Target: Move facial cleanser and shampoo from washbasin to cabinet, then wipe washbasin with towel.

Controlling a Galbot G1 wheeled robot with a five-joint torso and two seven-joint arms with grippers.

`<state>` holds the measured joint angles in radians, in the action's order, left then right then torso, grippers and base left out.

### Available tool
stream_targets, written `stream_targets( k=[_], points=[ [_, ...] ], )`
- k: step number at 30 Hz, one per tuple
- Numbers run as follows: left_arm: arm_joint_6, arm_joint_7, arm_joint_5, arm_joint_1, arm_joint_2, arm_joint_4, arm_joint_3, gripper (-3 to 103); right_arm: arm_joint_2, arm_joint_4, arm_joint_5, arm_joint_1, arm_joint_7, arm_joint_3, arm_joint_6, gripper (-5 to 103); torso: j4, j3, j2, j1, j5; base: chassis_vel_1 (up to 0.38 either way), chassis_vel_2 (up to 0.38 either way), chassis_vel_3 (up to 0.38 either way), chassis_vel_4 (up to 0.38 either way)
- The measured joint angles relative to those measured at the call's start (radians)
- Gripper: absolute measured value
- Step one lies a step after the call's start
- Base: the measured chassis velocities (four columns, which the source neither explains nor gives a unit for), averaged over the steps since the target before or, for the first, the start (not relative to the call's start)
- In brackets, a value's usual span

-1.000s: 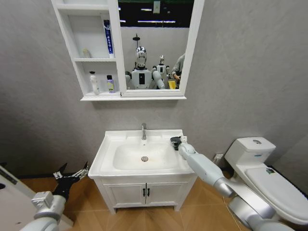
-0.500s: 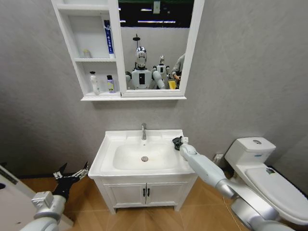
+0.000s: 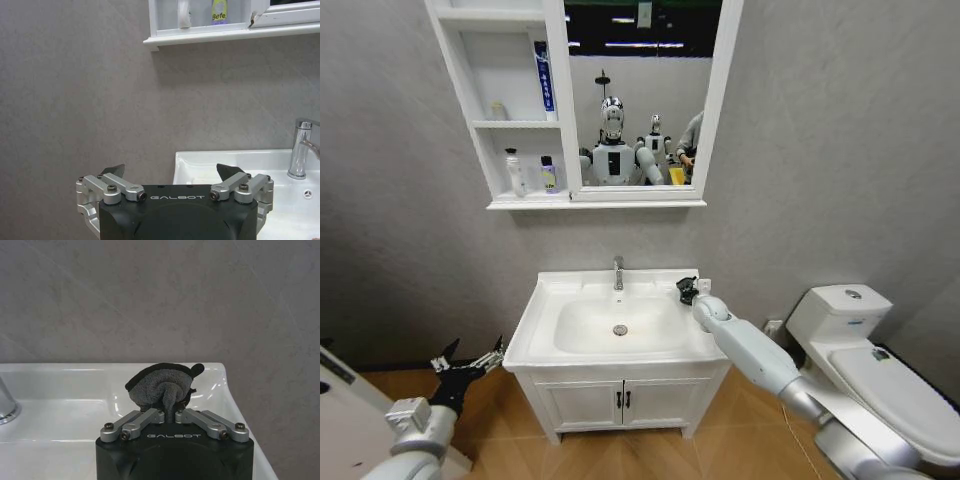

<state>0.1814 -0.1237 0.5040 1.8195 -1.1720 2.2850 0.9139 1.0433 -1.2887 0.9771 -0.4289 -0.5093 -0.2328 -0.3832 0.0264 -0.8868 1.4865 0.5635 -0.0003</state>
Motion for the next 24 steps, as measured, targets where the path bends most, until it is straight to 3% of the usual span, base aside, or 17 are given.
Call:
stream_targets(
  k=[6,11,19,24],
  points=[
    [0.000,0.000,0.000,0.000,0.000,0.000,0.000,100,0.014,-0.093,0.057,-0.009,-0.088,-0.067,-0.024,4,-0.0001,0.000,0.000,0.000,0.0003,0.000,0.000,0.000,0.000],
    [0.000,0.000,0.000,0.000,0.000,0.000,0.000,100,0.041,-0.089,0.011,-0.032,-0.117,-0.100,-0.032,4,-0.0004,0.000,0.000,0.000,0.0003,0.000,0.000,0.000,0.000],
    [0.000,0.000,0.000,0.000,0.000,0.000,0.000,100,-0.001,-0.088,-0.042,-0.089,-0.111,-0.131,-0.031,4,0.0003,0.000,0.000,0.000,0.0003,0.000,0.000,0.000,0.000],
    [0.000,0.000,0.000,0.000,0.000,0.000,0.000,100,0.014,-0.057,-0.068,-0.104,-0.091,-0.144,-0.022,4,0.0002,0.000,0.000,0.000,0.0002,0.000,0.000,0.000,0.000]
  ],
)
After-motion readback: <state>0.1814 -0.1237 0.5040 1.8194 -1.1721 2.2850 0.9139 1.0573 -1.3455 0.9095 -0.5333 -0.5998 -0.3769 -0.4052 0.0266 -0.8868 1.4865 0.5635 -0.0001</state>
